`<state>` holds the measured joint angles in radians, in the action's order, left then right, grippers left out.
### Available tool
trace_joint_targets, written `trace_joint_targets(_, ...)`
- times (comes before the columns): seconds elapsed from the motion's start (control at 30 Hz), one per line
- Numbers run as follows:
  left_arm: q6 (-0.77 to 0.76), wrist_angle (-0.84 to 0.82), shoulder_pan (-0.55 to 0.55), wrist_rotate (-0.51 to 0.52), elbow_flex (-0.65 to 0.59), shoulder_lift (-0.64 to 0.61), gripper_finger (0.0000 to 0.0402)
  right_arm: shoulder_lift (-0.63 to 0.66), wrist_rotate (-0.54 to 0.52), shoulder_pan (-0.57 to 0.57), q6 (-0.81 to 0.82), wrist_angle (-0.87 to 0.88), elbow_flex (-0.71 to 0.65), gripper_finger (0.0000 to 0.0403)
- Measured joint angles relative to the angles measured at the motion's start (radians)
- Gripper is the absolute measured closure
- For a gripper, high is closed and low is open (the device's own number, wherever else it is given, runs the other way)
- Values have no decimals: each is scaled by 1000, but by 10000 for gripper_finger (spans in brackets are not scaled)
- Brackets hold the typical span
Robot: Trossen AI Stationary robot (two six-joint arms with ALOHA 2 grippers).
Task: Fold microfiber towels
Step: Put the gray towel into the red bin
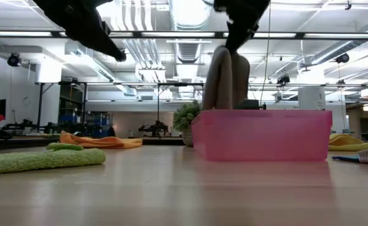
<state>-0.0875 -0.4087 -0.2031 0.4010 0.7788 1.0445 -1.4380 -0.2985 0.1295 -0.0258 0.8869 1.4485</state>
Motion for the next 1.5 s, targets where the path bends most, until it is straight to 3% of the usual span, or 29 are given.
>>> trace_joint_targets(0.33, 0, 0, 0, 5, 0, 14, 353, -61, 12, 58, 33, 65, -1, 394)
trace_joint_targets(0.83, 0, -1, 0, 51, 0, 13, 353, -123, 52, -112, 219, -4, -201, 394)
trace_joint_targets(1.03, -1, 0, 0, 51, 0, 15, 353, -137, 167, -164, 235, -10, -236, 394)
trace_joint_targets(1.13, -1, 0, 0, 51, 0, 15, 353, -137, 272, -187, 237, -16, -242, 393)
trace_joint_targets(1.27, -1, 0, 0, 51, 0, 15, 353, -137, 343, -204, 264, -69, -252, 366)
trace_joint_targets(1.5, -2, 1, 0, 51, 0, 15, 353, -142, 393, -206, 259, -41, -281, 284)
